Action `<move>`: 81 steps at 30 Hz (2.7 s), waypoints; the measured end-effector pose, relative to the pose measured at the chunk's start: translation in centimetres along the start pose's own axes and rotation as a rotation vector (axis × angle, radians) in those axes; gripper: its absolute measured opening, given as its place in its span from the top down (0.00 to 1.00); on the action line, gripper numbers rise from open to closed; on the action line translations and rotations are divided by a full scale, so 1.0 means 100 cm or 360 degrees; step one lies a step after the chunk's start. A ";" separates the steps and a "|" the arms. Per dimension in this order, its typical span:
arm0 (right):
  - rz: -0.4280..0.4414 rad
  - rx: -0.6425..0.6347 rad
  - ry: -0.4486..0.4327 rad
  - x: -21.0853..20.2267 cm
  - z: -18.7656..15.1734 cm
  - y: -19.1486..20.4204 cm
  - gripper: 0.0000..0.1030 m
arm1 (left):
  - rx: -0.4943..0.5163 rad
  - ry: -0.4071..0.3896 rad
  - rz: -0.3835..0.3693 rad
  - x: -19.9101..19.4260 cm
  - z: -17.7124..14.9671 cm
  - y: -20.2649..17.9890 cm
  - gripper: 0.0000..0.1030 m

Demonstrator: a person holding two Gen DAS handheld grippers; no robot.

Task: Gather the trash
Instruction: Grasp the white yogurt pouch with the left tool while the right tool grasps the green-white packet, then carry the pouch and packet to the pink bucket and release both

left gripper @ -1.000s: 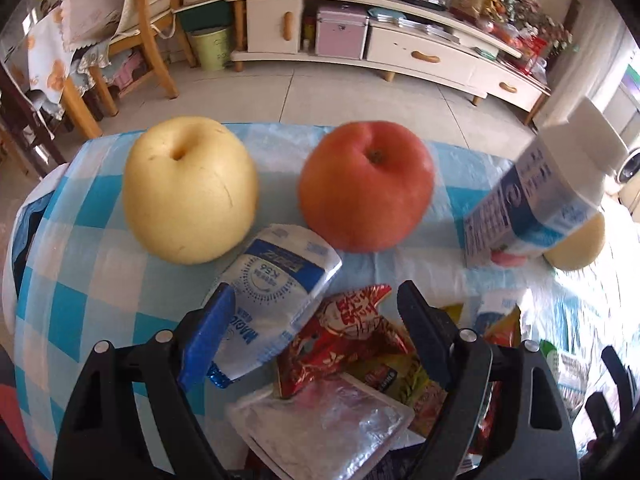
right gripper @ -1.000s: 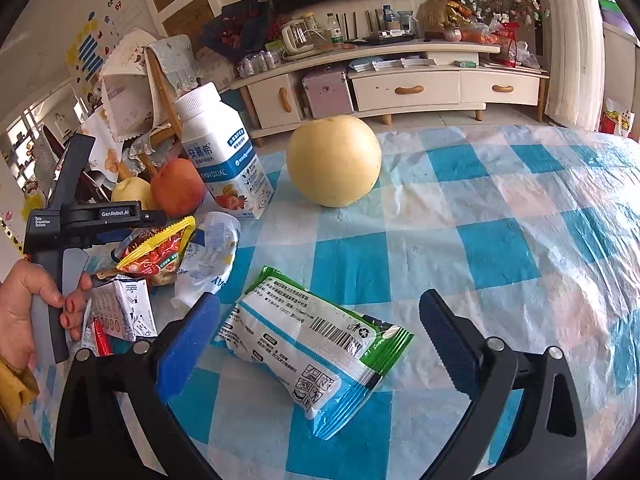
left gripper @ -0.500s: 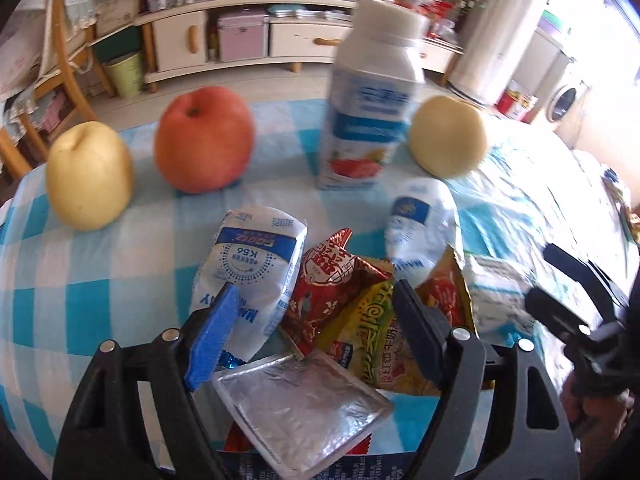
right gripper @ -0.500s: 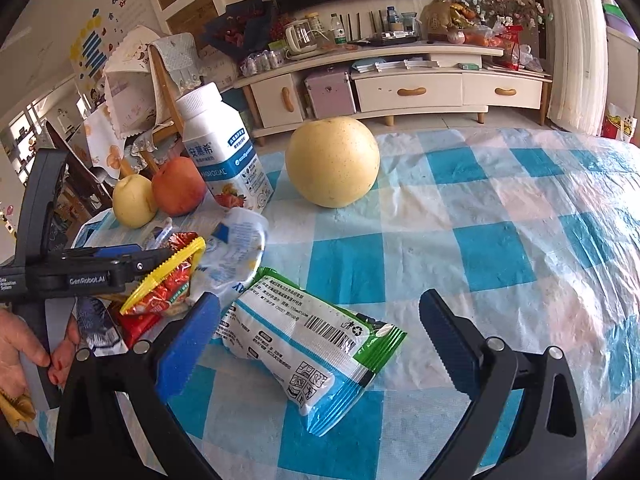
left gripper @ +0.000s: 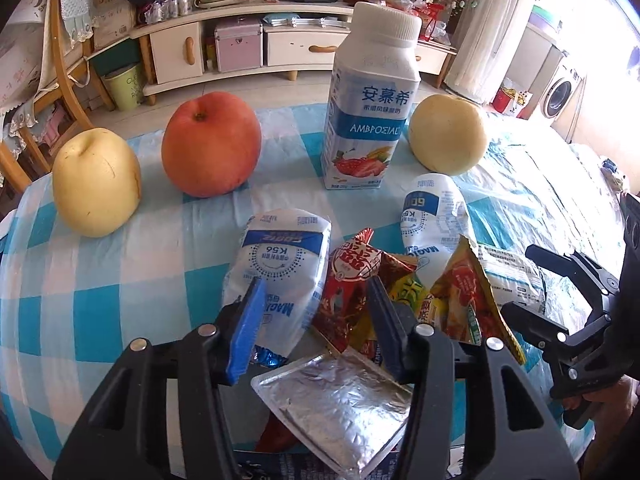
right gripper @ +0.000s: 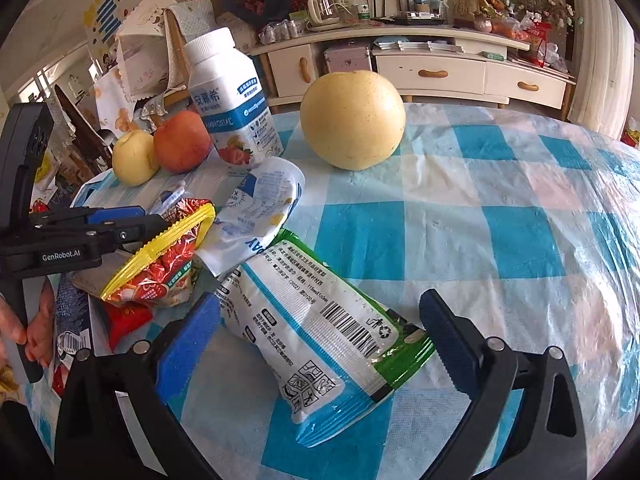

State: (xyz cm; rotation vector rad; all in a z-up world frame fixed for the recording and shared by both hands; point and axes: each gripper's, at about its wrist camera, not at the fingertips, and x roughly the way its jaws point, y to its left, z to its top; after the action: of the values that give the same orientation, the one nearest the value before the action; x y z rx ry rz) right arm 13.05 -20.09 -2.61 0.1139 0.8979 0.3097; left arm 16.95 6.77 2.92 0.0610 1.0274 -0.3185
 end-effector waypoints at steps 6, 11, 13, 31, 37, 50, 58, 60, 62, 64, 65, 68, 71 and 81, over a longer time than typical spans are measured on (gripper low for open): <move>0.0142 -0.0066 0.0050 -0.005 0.001 0.011 0.04 | 0.0052 0.0038 -0.0115 -0.004 -0.004 -0.002 0.48; 0.0174 -0.0158 0.0030 -0.015 0.002 0.022 0.04 | 0.0048 0.0037 -0.0024 -0.004 -0.003 0.002 0.48; 0.0078 -0.0213 0.0040 -0.010 0.000 0.024 0.04 | 0.0049 0.0041 0.0023 0.000 0.000 0.003 0.48; -0.0074 -0.0376 0.0115 0.011 -0.012 0.038 0.07 | -0.0131 0.0138 -0.0016 0.017 0.011 0.030 0.38; -0.0069 -0.0360 0.0103 0.010 -0.012 0.038 0.10 | -0.0215 0.0107 -0.0062 0.015 0.007 0.032 0.49; -0.0054 -0.0351 0.0094 0.000 -0.015 0.038 0.48 | -0.0331 -0.0005 -0.0143 -0.025 -0.036 0.020 0.50; -0.0015 -0.0278 0.0086 -0.014 -0.030 0.041 0.52 | -0.0414 -0.0060 -0.0240 -0.061 -0.076 0.018 0.77; -0.0009 -0.0253 0.0083 -0.019 -0.035 0.042 0.53 | -0.0400 -0.0070 -0.0228 -0.068 -0.087 0.017 0.77; -0.0004 -0.0230 0.0077 -0.024 -0.041 0.045 0.53 | -0.0409 -0.0088 -0.0232 -0.076 -0.098 0.017 0.77; -0.0011 -0.0216 0.0063 -0.029 -0.045 0.047 0.54 | -0.0435 -0.0124 -0.0243 -0.086 -0.108 0.020 0.77; -0.0015 -0.0210 0.0050 -0.033 -0.047 0.048 0.54 | -0.0447 -0.0148 -0.0240 -0.092 -0.114 0.021 0.77; -0.0016 -0.0174 0.0018 -0.041 -0.052 0.051 0.55 | -0.0471 -0.0209 -0.0221 -0.107 -0.127 0.023 0.77; -0.0011 -0.0110 0.0004 -0.047 -0.059 0.051 0.55 | -0.0506 -0.0274 -0.0227 -0.123 -0.138 0.028 0.77; 0.0019 0.0140 -0.0118 -0.083 -0.078 0.044 0.55 | -0.0641 -0.0454 -0.0282 -0.165 -0.175 0.056 0.77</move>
State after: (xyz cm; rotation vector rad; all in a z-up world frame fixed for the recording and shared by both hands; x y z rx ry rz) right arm 1.15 -18.72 -0.18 0.2108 0.8379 0.2753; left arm -3.81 19.36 7.28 -0.4296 0.7978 -0.2663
